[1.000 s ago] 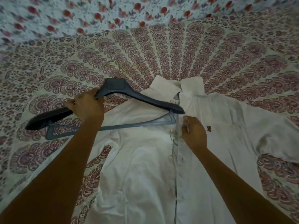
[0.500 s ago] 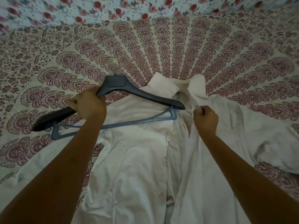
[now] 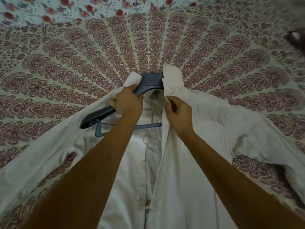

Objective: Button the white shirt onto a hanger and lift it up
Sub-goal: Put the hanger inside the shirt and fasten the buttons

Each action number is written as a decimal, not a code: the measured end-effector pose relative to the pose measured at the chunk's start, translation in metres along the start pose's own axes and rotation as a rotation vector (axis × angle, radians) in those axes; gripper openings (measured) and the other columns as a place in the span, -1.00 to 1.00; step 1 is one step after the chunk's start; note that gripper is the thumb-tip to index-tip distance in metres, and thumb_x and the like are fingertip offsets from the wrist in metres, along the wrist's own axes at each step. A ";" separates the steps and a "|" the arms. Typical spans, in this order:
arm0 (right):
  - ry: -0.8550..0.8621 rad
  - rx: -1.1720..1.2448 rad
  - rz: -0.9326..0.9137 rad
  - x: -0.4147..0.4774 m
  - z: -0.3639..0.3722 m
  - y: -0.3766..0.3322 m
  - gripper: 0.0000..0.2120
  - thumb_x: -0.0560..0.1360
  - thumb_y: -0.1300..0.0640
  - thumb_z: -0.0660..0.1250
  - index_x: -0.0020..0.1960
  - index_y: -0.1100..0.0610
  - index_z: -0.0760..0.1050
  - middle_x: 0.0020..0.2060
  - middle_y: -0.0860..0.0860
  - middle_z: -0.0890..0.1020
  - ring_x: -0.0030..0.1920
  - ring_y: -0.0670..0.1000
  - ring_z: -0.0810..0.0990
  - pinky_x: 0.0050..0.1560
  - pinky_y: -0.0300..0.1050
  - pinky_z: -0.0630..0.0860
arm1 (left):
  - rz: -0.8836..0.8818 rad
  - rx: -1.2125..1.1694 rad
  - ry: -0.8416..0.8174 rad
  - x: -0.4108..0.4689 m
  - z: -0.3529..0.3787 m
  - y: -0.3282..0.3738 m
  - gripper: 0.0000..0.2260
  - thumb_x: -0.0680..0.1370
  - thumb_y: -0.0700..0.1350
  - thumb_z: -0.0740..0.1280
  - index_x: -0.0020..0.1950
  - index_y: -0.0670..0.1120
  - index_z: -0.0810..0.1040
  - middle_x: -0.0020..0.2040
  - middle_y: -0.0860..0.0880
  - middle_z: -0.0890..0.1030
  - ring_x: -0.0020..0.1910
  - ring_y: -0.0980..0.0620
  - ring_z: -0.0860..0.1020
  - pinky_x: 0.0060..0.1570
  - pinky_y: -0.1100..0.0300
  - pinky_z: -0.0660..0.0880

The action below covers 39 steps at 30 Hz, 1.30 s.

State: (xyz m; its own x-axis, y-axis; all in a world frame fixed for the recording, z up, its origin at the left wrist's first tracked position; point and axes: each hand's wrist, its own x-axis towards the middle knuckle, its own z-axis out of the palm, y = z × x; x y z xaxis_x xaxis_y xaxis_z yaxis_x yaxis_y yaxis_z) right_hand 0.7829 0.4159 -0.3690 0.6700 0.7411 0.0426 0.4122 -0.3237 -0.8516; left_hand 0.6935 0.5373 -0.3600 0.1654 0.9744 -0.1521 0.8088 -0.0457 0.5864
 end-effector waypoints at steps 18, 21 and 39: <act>-0.042 -0.471 -0.226 0.033 -0.017 0.019 -0.31 0.41 0.21 0.29 0.48 0.15 0.11 0.46 0.18 0.20 0.46 0.18 0.16 0.44 0.09 0.09 | 0.225 0.127 0.022 0.002 0.023 0.041 -0.70 0.45 -0.12 0.35 0.17 0.04 0.56 0.04 -0.13 0.63 0.12 -0.18 0.50 0.21 -0.03 0.29; -0.036 -0.495 -0.255 0.044 -0.018 0.012 -0.28 0.39 0.20 0.32 0.48 0.10 0.11 0.47 0.15 0.19 0.45 0.23 0.17 0.43 0.12 0.10 | 0.287 0.157 -0.053 0.000 0.012 0.049 -0.70 0.40 -0.24 0.32 0.10 -0.02 0.60 -0.01 -0.15 0.64 0.06 -0.21 0.53 0.18 -0.01 0.36; -0.114 -0.753 -0.050 0.095 -0.023 -0.003 -0.63 0.49 0.22 0.27 0.27 0.02 0.35 0.43 0.18 0.13 0.33 0.35 0.20 0.17 0.37 0.37 | 0.601 -0.362 0.187 -0.094 -0.011 -0.026 -0.78 0.46 -0.22 0.17 -0.09 -0.16 0.62 -0.20 -0.05 0.65 -0.26 0.13 0.54 -0.27 0.27 0.50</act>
State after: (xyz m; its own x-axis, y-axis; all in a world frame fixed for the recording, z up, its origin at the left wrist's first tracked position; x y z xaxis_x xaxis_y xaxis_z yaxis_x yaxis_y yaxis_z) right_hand 0.8598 0.4740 -0.3501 0.5890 0.8080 -0.0172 0.7773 -0.5722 -0.2617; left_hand 0.6509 0.4497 -0.3524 0.3972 0.8264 0.3992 0.3654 -0.5414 0.7572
